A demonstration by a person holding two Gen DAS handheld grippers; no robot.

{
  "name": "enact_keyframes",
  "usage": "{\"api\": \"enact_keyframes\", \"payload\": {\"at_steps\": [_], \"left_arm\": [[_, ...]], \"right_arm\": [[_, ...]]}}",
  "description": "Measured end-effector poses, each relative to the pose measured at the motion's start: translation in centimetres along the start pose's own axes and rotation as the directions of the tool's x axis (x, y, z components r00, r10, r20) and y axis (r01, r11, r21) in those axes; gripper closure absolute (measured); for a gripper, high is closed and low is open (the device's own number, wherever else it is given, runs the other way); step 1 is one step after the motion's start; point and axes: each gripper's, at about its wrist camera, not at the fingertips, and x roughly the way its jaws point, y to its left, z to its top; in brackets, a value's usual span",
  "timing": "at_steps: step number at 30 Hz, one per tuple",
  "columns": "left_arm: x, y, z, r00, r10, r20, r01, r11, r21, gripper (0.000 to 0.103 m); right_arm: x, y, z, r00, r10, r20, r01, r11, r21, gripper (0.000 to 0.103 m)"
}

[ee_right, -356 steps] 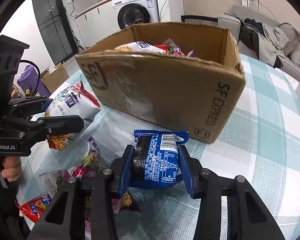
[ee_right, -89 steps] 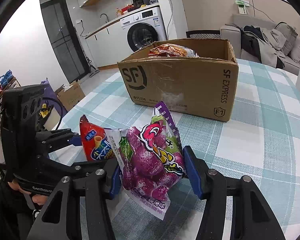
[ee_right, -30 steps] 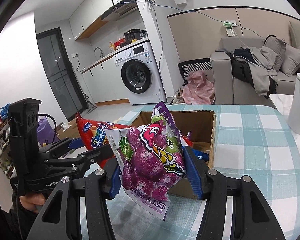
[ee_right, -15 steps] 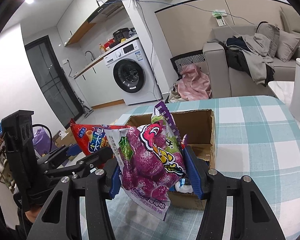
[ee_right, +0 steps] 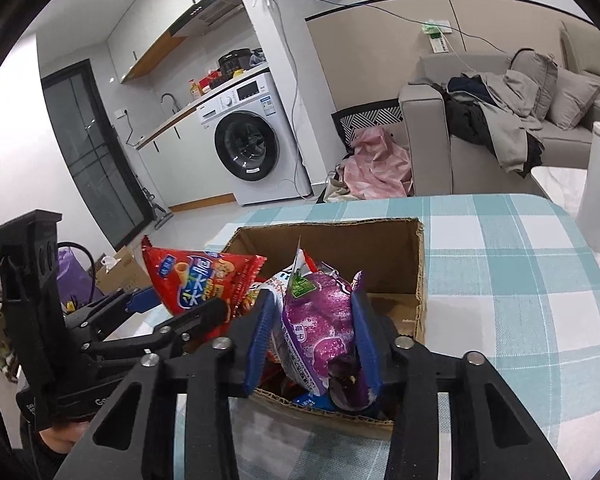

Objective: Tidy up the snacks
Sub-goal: 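Open both tools to drop the packs into the box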

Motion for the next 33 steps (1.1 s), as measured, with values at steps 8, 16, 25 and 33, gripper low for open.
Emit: {"api": "enact_keyframes", "payload": {"at_steps": [8, 16, 25, 33], "left_arm": [[1.5, -0.6, 0.4, 0.999, 0.042, 0.0, -0.042, 0.999, 0.034, 0.036], [2.1, -1.3, 0.4, 0.998, 0.067, -0.009, -0.066, 0.996, 0.067, 0.032], [0.1, -0.6, -0.2, 1.0, 0.014, -0.012, -0.013, 1.0, 0.009, 0.019], [-3.4, -0.5, -1.3, 0.997, 0.004, 0.072, -0.005, 1.0, 0.024, 0.0]], "right_arm": [[-0.2, -0.5, 0.8, 0.998, -0.014, 0.058, 0.013, 1.0, 0.016, 0.067], [1.4, -1.8, 0.9, 0.998, -0.06, 0.03, 0.059, 0.998, 0.035, 0.066], [-1.2, -1.2, 0.3, 0.992, -0.091, 0.084, 0.095, 0.994, -0.049, 0.045], [-3.3, -1.8, -1.1, 0.989, -0.106, 0.106, 0.114, 0.991, -0.072, 0.009]]}}
